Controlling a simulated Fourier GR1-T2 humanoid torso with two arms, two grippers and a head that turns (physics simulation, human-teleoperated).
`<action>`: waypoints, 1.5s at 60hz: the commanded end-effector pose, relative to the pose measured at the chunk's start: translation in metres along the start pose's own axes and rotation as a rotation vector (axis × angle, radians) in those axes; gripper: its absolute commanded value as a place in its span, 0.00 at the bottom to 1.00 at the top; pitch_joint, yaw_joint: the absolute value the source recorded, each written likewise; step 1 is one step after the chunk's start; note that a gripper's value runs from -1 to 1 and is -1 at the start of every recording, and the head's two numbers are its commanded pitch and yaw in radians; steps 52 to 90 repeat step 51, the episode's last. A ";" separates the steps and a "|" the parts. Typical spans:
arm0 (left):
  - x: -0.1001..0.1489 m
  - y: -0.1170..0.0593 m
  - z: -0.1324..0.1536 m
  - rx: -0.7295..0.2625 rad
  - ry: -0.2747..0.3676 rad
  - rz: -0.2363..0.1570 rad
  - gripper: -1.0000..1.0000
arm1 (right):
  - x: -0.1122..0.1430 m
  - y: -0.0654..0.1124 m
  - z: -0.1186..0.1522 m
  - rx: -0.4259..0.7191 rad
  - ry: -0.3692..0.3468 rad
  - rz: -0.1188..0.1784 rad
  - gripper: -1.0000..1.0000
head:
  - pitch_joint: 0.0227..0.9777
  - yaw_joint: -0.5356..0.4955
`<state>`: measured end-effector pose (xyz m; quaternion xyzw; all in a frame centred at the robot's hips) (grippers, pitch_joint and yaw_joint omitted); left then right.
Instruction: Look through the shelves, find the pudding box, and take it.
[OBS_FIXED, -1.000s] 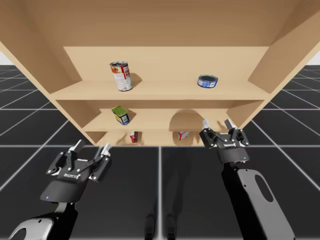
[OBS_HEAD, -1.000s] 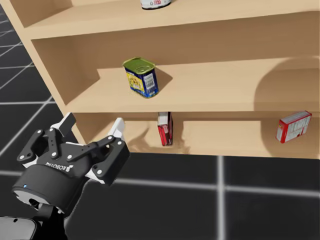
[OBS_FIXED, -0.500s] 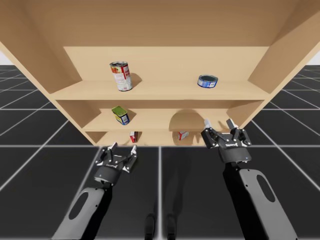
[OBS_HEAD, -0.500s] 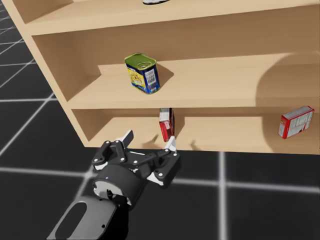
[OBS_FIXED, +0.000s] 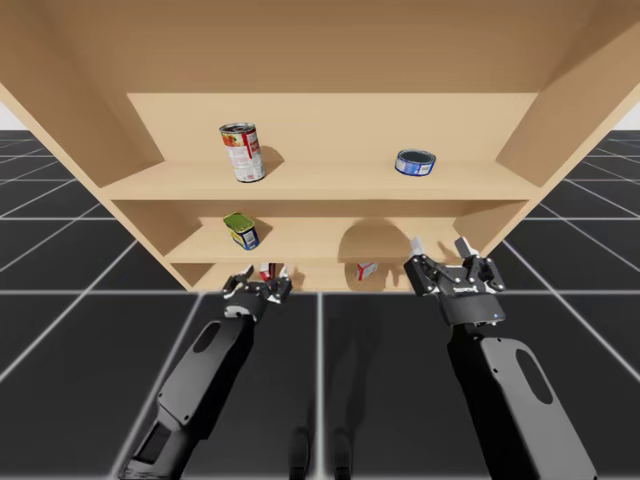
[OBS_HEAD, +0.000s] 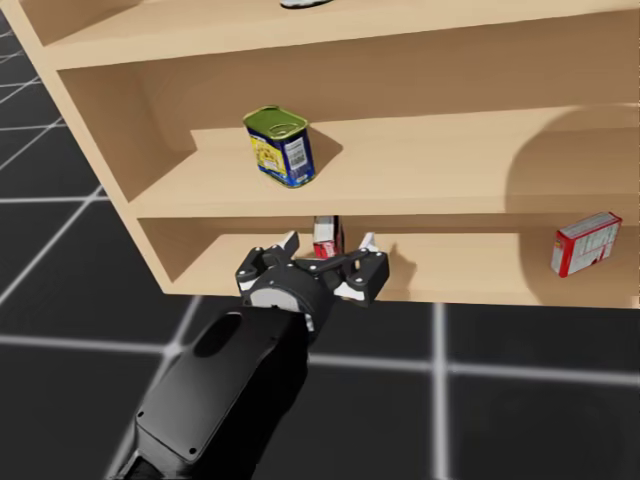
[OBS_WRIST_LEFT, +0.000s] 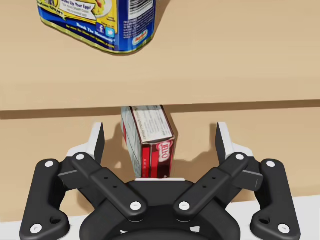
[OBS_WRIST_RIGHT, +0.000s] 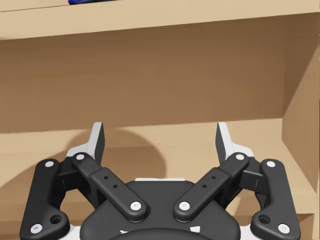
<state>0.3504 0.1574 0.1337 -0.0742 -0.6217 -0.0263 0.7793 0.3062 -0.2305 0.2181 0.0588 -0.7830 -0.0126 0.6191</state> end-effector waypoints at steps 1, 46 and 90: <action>-0.005 0.005 -0.020 0.020 0.028 0.013 0.00 | 0.000 -0.001 0.000 -0.003 0.000 -0.001 0.00 | 0.75 0.75; 0.012 0.029 0.082 -0.055 0.130 -0.172 0.98 | -0.003 -0.002 -0.001 -0.012 0.007 0.005 0.00 | 0.72 0.75; 0.013 0.042 0.108 -0.057 0.163 -0.200 0.98 | -0.004 -0.001 -0.001 -0.016 0.004 0.004 0.00 | 0.72 0.75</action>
